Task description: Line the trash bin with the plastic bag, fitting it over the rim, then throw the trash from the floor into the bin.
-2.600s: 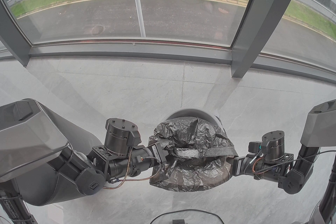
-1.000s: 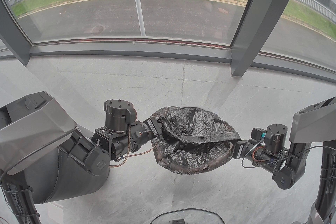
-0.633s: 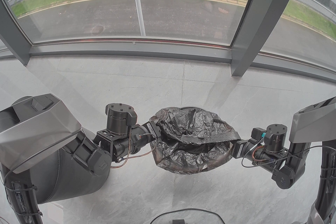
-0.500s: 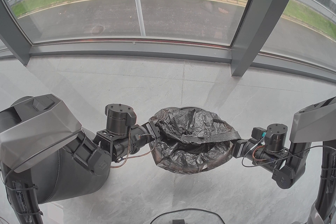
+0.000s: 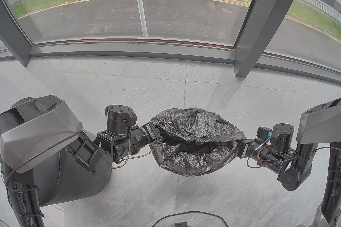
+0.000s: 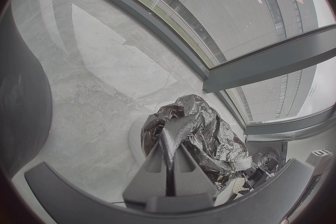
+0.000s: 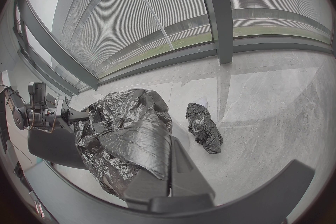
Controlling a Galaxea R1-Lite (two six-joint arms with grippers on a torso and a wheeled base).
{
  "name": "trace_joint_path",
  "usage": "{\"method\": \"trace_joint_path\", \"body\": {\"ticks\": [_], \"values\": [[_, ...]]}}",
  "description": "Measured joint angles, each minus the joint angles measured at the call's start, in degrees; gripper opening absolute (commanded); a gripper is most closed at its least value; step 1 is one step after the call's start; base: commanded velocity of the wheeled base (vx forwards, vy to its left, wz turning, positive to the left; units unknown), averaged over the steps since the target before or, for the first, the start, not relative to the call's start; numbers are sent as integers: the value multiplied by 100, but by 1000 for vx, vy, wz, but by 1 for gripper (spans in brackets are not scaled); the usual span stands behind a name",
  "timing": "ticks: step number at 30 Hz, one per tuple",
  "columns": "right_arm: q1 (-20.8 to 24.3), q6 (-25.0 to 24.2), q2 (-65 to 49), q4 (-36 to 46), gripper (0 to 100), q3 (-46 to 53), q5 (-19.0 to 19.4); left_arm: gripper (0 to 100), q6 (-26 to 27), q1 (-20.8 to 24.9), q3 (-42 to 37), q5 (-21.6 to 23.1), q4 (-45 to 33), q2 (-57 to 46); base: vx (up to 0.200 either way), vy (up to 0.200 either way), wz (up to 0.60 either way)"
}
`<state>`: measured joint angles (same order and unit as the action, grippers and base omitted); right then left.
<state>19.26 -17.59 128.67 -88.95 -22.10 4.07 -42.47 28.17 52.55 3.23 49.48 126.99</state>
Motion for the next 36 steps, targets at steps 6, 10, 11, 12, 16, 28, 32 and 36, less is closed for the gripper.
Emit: {"method": "trace_joint_path", "body": {"ticks": [6,10,11,12,16,28,32,36], "values": [[-68,-4,5,0,0,-22,2,0,-2,-4,1,2,0,5,0,0,0],[-101,-4,0,0,0,-35,0,0,0,-4,-2,10,0,2,0,0,0],[-111,-2,-6,-2,0,-38,-2,0,0,0,-7,10,-2,0,0,0,0],[-121,0,-11,-2,0,-35,-5,0,0,2,-10,10,-2,-1,0,0,0],[-173,0,-67,-2,0,-24,9,0,0,5,-10,10,-2,-17,0,0,0],[-168,41,-188,-2,0,89,27,0,-4,5,-24,11,5,-67,0,0,0],[-163,51,-190,0,0,113,27,0,-4,5,-27,11,5,-74,0,0,0],[-155,55,-201,-2,0,133,35,0,0,5,-27,10,0,-76,0,0,0]]}}
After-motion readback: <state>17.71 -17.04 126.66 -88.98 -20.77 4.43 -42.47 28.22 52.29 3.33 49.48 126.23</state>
